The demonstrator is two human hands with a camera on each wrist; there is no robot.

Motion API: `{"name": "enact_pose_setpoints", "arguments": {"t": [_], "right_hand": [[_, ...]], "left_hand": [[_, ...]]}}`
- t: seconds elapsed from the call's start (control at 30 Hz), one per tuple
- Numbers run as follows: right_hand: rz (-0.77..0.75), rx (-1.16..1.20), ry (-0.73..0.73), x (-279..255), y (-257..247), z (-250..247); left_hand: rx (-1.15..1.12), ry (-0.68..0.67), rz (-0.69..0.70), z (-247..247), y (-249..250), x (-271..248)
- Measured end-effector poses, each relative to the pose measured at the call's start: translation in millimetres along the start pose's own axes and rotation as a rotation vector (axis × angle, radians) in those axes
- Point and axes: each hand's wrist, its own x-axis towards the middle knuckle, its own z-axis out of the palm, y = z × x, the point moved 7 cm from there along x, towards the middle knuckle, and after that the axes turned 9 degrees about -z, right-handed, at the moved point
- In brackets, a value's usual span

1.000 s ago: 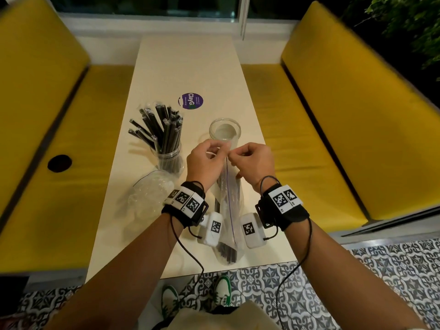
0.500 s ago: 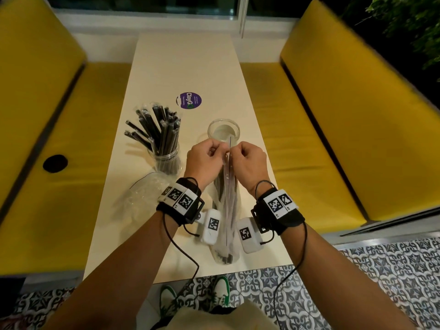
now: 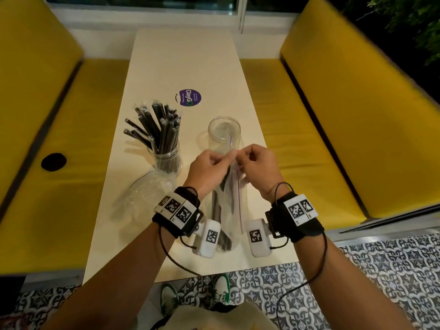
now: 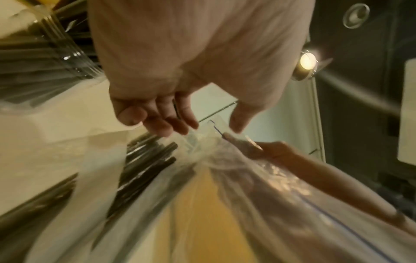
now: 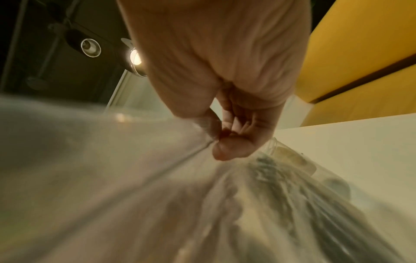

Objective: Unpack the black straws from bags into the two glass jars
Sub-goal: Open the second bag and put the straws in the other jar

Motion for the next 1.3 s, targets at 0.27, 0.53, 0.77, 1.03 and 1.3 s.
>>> {"name": "enact_pose_setpoints", "arguments": {"t": [0.27, 0.53, 0.77, 1.03, 1.3], "right_hand": [[0.137, 0.086, 0.130, 5, 15, -22], [0.114, 0.169, -0.069, 2, 16, -22], [0.159, 0.269, -0.028, 2, 32, -22], [-0.044, -0.068, -0.530, -30, 27, 22], [-0.028, -0.052, -0.311, -24, 44, 21]], "left_hand": [[-0.346, 0.058, -0.017, -28, 0, 9], [-0.830, -0.041, -0.189, -18, -20, 20], [-0.686, -0.151, -0.313, -6, -30, 25], [-0.395, 0.004, -0.301, -8, -35, 19], [-0.419, -0.251, -0.300, 2, -34, 22]]}}
